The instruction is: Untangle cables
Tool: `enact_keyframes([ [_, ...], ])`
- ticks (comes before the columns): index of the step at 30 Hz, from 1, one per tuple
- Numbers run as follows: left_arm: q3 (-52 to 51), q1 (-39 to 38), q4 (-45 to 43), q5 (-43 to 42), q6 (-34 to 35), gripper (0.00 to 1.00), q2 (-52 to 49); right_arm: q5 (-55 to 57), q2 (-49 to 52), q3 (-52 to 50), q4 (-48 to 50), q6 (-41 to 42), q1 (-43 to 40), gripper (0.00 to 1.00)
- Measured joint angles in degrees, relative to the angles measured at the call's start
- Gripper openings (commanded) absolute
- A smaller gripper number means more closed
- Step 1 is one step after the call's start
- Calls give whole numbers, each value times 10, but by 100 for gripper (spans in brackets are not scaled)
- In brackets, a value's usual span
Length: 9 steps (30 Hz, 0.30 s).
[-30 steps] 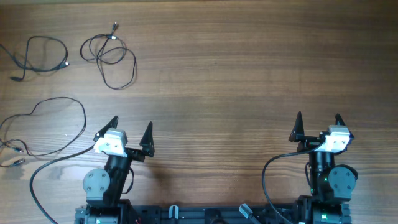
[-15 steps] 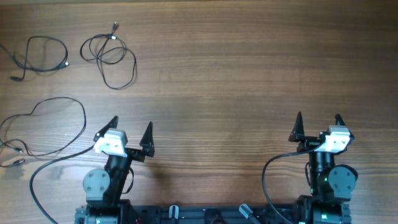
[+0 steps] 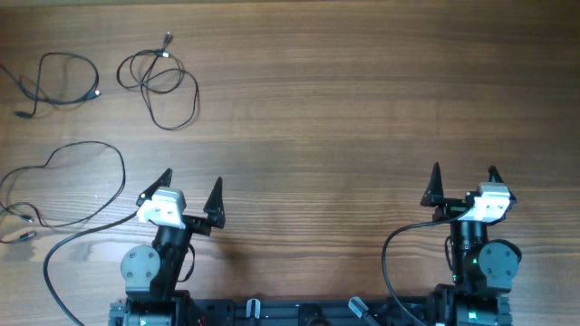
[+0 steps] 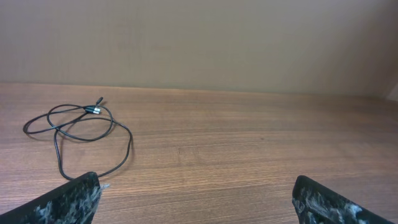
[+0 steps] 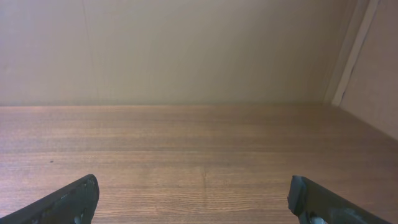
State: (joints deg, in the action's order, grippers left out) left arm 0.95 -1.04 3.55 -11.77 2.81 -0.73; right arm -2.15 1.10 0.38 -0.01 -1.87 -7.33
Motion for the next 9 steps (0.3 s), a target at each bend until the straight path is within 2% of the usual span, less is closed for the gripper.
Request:
enact_keyframes([
  [9,0,0,0,0,0,100,0,0,0,0,0,0,0,100],
])
